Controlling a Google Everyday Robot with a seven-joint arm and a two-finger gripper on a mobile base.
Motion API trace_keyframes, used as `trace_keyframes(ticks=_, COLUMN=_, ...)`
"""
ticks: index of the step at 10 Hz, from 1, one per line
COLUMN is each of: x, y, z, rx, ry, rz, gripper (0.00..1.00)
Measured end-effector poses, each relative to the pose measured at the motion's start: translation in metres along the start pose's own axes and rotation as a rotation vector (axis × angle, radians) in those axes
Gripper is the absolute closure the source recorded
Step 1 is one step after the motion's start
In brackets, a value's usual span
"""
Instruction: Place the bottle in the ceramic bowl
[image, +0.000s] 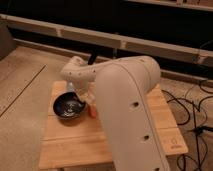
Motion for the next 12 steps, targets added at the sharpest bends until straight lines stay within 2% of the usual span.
trace_keyframes(ticks=2, x=-0.028, y=0.021, z=-0.014, rx=-0.015, ry=-0.072, rz=-0.07, gripper=1.0)
trace_keyframes(ticks=4, x=-0.045, y=0.041, z=-0.026, rx=-0.038, ry=-0.124, rz=-0.121, gripper=1.0)
trace_keyframes(ticks=5, x=-0.048, y=0.054, z=-0.028, rx=-0.068, ry=-0.147, rz=-0.143, gripper=1.0)
trace_keyframes(ticks=8, x=-0.034, y=0.064, z=-0.014, rx=-0.148, ry=-0.152, rz=-0.151, gripper=1.0)
trace_keyframes(ticks=9, x=-0.025, y=0.063, z=-0.002, rx=-0.183, ry=-0.145, rz=-0.157, gripper=0.99)
trace_keyframes(ticks=10, x=-0.022, y=0.061, z=0.003, rx=-0.201, ry=-0.146, rz=-0.165, gripper=0.94)
trace_keyframes(ticks=12, x=-0.019, y=0.059, z=0.012, rx=-0.238, ry=-0.158, rz=-0.198, gripper=0.73)
